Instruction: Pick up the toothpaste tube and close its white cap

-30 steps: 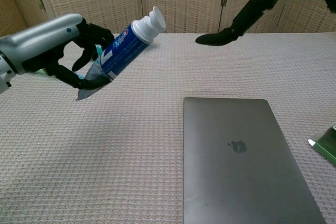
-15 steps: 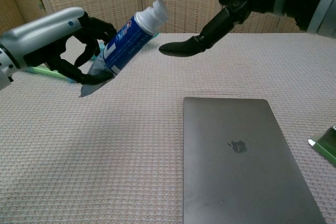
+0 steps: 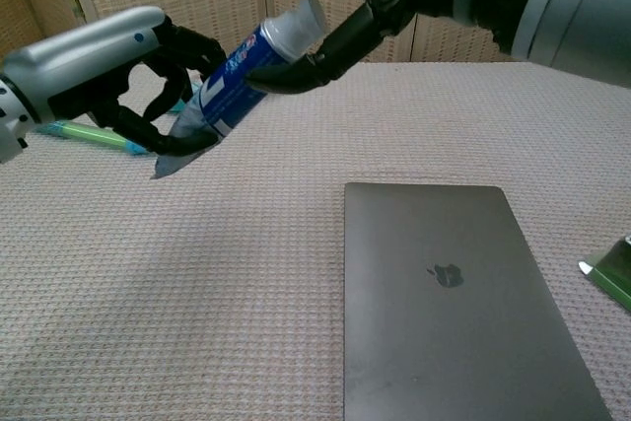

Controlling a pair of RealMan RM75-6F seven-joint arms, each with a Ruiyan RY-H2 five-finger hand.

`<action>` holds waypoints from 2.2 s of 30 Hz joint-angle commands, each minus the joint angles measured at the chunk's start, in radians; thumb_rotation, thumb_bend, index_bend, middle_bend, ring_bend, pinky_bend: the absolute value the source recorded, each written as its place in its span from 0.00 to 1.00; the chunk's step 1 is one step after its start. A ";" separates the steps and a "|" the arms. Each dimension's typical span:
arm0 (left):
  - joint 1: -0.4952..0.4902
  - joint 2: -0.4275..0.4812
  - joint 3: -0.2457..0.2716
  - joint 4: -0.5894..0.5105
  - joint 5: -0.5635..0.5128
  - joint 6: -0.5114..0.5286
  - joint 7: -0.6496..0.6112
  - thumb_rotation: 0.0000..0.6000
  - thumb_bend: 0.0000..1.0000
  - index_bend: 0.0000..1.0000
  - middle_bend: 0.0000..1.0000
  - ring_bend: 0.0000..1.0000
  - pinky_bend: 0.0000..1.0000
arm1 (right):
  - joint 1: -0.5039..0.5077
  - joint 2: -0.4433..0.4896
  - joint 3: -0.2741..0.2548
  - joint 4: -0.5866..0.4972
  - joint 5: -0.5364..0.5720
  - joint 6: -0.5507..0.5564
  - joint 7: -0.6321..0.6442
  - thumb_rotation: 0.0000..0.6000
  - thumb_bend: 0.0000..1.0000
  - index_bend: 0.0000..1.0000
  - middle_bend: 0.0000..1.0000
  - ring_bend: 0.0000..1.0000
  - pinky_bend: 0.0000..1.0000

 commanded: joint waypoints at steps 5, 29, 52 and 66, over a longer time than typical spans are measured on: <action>-0.004 0.001 -0.006 -0.009 -0.015 -0.010 0.016 1.00 0.79 0.83 0.92 0.80 0.44 | 0.018 -0.023 0.008 0.020 0.022 -0.008 0.010 0.72 0.34 0.00 0.00 0.00 0.00; -0.005 -0.009 -0.015 -0.012 -0.039 -0.010 0.057 1.00 0.79 0.84 0.92 0.80 0.43 | 0.066 -0.089 0.003 0.074 0.047 -0.035 0.066 0.59 0.34 0.00 0.00 0.00 0.00; 0.017 -0.009 0.003 0.038 -0.077 -0.015 0.129 1.00 0.79 0.83 0.92 0.78 0.43 | -0.017 0.019 -0.005 0.031 -0.008 0.100 0.112 0.58 0.34 0.00 0.00 0.00 0.00; 0.016 -0.034 -0.005 0.124 -0.483 -0.153 0.499 1.00 0.74 0.50 0.69 0.54 0.34 | -0.157 0.170 -0.087 0.044 -0.079 0.216 0.140 0.57 0.34 0.00 0.00 0.00 0.00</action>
